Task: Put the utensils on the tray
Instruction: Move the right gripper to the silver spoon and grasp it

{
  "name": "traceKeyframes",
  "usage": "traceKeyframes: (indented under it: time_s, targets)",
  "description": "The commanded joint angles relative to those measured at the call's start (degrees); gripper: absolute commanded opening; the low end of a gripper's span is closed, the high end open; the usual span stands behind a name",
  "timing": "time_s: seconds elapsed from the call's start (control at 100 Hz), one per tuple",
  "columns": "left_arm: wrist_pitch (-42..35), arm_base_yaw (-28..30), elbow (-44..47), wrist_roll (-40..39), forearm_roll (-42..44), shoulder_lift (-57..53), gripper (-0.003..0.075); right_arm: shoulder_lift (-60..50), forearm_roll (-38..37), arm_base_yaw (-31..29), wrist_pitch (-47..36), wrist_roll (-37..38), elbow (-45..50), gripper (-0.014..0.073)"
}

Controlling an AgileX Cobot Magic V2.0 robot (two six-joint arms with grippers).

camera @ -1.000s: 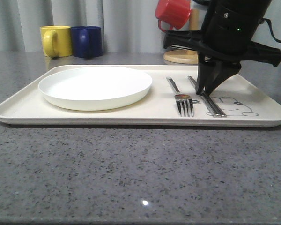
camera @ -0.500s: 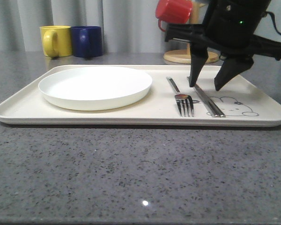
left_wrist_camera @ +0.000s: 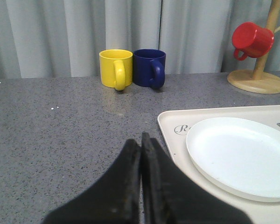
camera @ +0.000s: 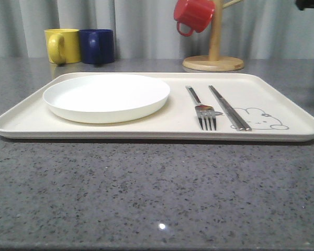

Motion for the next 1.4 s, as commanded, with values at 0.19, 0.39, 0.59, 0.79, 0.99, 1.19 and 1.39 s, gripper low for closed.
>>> traceKeyframes:
  time_s: [0.19, 0.39, 0.59, 0.79, 0.99, 1.19, 1.39]
  targets:
    - [-4.4, 0.2, -1.5, -0.7, -0.4, 0.3, -0.0017, -1.3, 3.9, -13.5, -1.4, -14.7, -1.7, 0.0366]
    - [-4.4, 0.2, -1.5, -0.7, -0.4, 0.3, -0.0017, 2.0, 3.9, -16.4, -2.4, -16.2, -1.7, 0.0366]
    - [-4.4, 0.2, -1.5, -0.7, -0.4, 0.3, -0.0017, 5.9, 3.9, -17.3, -2.7, -16.7, -1.7, 0.0362]
    - [-4.4, 0.2, -1.5, -0.7, -0.4, 0.3, -0.0017, 7.8, 3.9, -17.3, -3.7, -16.7, -1.7, 0.0362]
    - [-4.4, 0.2, -1.5, -0.7, -0.4, 0.3, -0.0017, 8.5, 4.2, -17.3, -4.2, -16.7, -1.7, 0.0337]
    - [-4.4, 0.2, -1.5, -0.7, -0.4, 0.3, -0.0017, 8.5, 4.7, -17.3, -4.2, -16.7, -1.7, 0.0139]
    - [-4.4, 0.2, -1.5, -0.7, -0.4, 0.3, -0.0017, 7.7, 7.0, -17.3, -3.9, -16.7, -1.7, 0.0020]
